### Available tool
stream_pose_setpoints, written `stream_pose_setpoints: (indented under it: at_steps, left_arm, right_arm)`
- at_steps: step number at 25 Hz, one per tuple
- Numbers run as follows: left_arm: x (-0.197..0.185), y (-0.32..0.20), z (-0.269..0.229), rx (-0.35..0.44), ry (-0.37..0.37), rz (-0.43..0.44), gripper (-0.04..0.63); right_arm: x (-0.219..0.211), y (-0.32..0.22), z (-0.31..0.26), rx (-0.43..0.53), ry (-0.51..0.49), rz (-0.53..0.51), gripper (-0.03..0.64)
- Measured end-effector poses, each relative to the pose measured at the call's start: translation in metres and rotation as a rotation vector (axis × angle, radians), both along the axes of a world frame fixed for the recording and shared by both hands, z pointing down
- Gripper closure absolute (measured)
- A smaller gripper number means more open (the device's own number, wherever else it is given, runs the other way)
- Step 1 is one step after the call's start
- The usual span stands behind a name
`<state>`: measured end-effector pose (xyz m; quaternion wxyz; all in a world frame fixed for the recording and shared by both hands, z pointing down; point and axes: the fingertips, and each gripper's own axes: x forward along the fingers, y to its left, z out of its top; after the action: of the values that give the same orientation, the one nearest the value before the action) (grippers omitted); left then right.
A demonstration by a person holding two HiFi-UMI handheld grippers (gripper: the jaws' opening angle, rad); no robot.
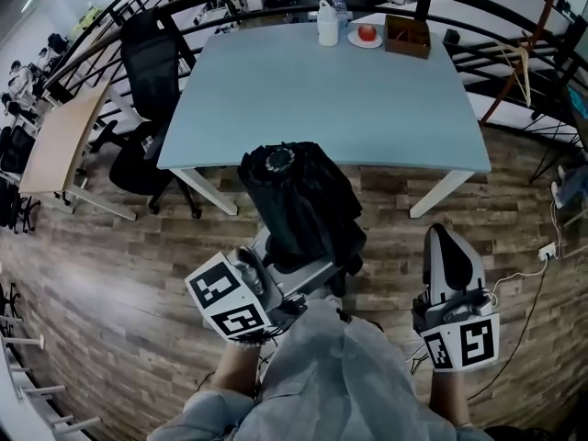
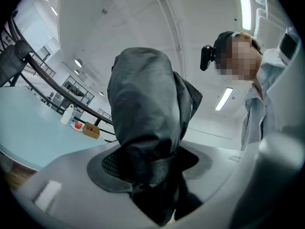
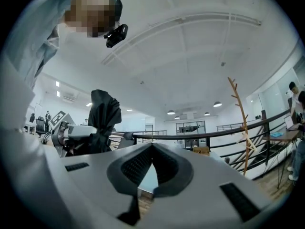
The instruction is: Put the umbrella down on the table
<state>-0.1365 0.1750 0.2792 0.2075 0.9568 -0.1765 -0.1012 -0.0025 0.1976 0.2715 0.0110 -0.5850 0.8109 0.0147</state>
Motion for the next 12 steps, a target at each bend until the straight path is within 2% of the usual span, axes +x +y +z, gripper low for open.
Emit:
stream_pose_setpoints:
  at_steps: [12]
  left_arm:
    - [0.004,-0.026,0.010,-0.007,0.004,0.037,0.330]
  right_arm:
    - [0.007,-0.016,0.014,-0.008,0.007,0.039,0.621]
